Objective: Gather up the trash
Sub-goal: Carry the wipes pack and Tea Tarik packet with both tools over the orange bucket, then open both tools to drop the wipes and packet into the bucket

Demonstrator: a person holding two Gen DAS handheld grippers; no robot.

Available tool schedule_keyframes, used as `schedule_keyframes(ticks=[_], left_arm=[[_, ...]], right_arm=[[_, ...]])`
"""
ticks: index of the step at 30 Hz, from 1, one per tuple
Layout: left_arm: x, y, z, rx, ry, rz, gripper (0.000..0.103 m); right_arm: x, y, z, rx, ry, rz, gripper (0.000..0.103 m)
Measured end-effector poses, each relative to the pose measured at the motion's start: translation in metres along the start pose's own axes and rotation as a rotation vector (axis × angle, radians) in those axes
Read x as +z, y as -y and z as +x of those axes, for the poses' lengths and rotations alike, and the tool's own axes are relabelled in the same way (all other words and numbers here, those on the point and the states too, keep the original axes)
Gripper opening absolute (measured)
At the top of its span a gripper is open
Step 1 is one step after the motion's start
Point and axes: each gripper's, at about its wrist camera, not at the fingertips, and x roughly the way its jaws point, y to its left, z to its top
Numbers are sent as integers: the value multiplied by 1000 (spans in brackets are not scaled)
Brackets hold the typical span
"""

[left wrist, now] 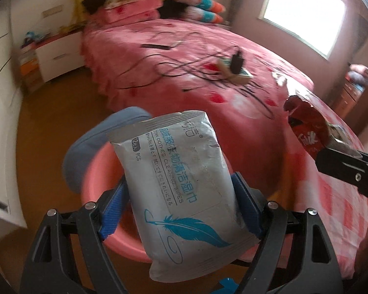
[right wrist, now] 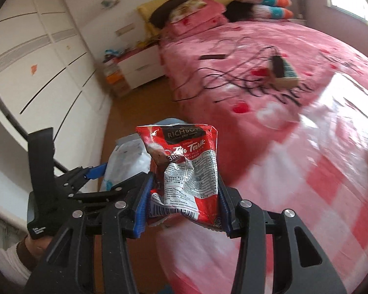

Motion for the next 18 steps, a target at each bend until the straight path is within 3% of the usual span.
schedule_keyframes(ticks=[3, 5, 6, 7, 12, 18], left_arm=[[2, -19, 6, 20, -6, -37, 82], [2, -29, 13, 38, -28, -51, 83], [1, -34, 17, 63, -37, -57, 83], [0, -37, 19, 80, -40, -61, 83], [-3, -46, 21, 121, -44, -74, 83], [-2, -33, 13, 112, -26, -45, 83]], right_arm=[[7, -16, 19, 15, -15, -20, 51], [9, -19, 32, 37, -28, -14, 62], [8, -18, 34, 49, -25, 2, 73], [7, -17, 34, 62, -20, 22, 75], [0, -6, 14, 13, 35, 37, 78], [-12, 11, -21, -84, 124, 54, 79]])
